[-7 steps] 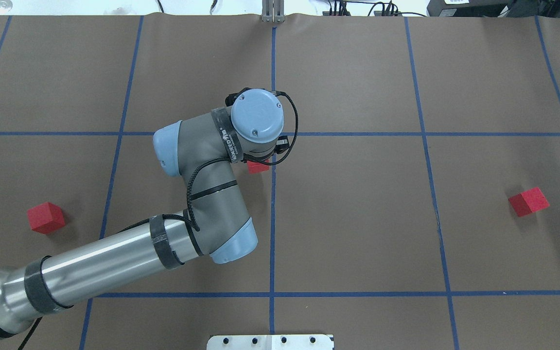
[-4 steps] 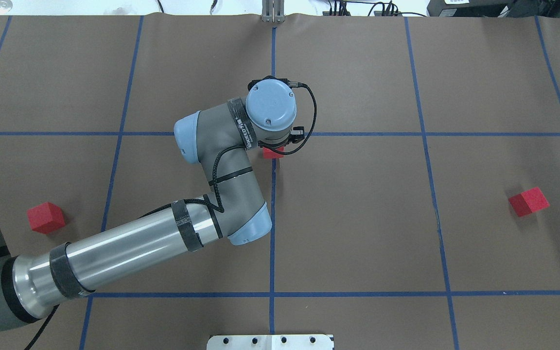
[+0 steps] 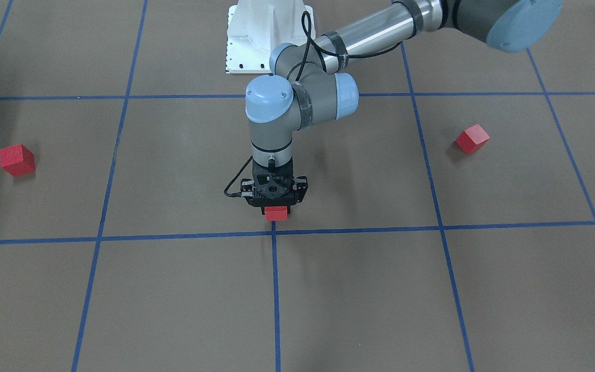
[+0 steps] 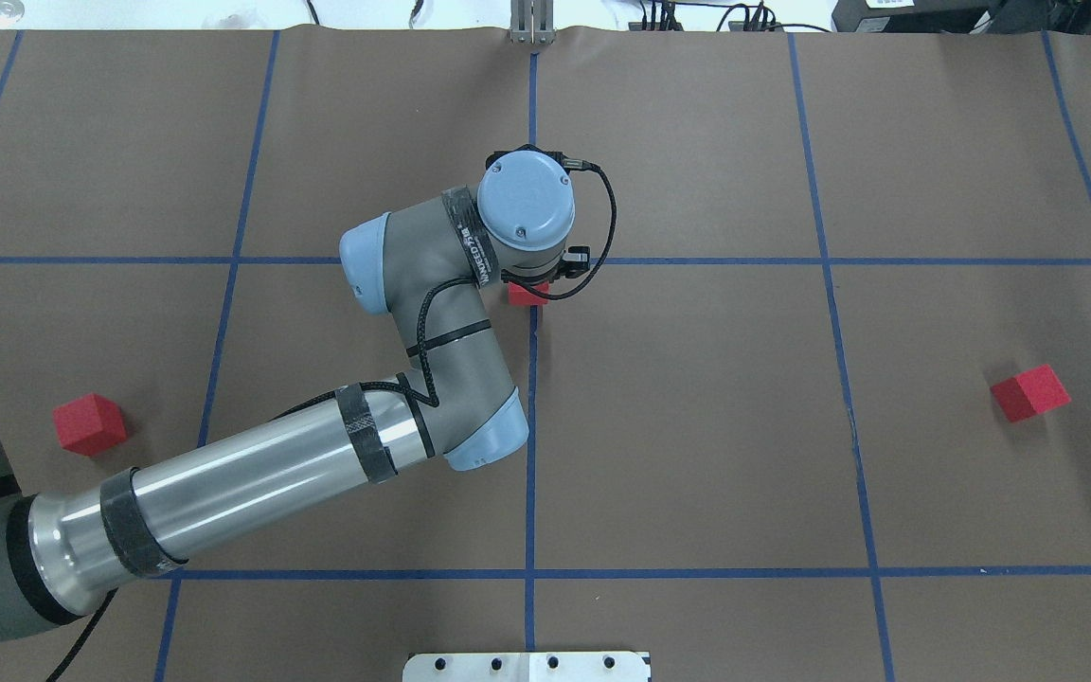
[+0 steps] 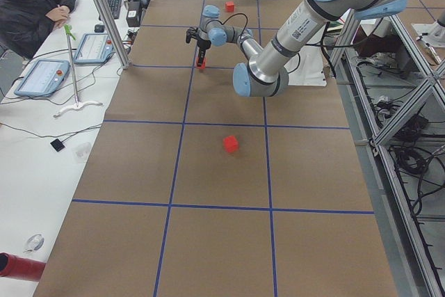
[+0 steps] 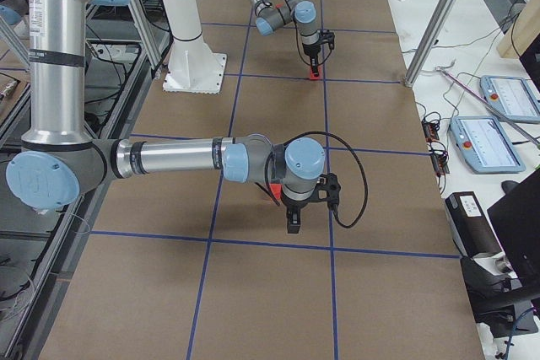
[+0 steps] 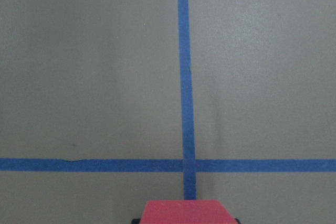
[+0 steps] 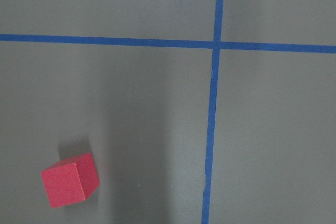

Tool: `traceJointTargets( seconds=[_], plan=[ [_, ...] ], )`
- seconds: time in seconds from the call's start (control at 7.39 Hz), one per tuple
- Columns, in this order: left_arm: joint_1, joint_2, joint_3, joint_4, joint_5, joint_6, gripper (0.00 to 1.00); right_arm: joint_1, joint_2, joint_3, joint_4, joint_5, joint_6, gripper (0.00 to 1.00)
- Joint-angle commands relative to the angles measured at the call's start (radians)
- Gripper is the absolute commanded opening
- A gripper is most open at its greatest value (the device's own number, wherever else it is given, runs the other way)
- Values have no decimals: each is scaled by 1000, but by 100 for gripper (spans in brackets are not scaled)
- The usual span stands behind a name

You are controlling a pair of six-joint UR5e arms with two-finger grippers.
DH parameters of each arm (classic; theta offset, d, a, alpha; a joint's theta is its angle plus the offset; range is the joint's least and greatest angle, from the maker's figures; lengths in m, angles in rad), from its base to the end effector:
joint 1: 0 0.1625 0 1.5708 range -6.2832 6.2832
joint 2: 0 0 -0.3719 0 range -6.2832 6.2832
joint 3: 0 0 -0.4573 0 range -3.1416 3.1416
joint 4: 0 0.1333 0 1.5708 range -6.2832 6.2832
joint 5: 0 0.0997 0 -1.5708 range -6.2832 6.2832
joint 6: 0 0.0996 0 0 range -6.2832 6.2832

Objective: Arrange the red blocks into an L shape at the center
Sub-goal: 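Carry the red cube to the central grid intersection and set it down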

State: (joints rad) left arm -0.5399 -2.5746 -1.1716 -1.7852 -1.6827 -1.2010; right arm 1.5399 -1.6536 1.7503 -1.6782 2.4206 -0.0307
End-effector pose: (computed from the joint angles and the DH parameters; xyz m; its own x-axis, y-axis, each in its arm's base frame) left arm 0.6494 -0.5316 0.0971 0.7055 -0.0041 -0.7087 0.1993 0.9608 0.1929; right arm 0.0423 -0.5250 0.5558 0.6588 -0.0430 0.7511 0.0511 0.9986 0.0124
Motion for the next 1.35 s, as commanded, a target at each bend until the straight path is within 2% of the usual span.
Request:
traceJointTargets(
  seconds=[0.0, 0.14, 0.41, 0.54, 0.68, 1.08, 1.22],
  plan=[
    [3, -1, 3, -6, -5, -6, 0, 0, 0, 0, 0, 0, 0, 99],
    [6, 1, 4, -19, -5, -8, 1, 0, 0, 0, 0, 0, 2, 99],
    [6, 1, 7, -20, -5, -8, 45, 0, 3, 9, 2, 5, 2, 99],
    [6, 1, 7, -20, -5, -6, 85, -1, 20, 8, -2, -1, 2, 99],
    [9, 1, 7, -20, -5, -8, 99, -1, 20, 5, -2, 0, 2, 99],
    [1, -1, -9, -22, -8, -8, 100, -18, 34, 2, 0, 8, 6, 99],
    [-23, -1, -44, -11, -31, -8, 100, -23, 40, 9, 2, 11, 12, 99]
  ],
)
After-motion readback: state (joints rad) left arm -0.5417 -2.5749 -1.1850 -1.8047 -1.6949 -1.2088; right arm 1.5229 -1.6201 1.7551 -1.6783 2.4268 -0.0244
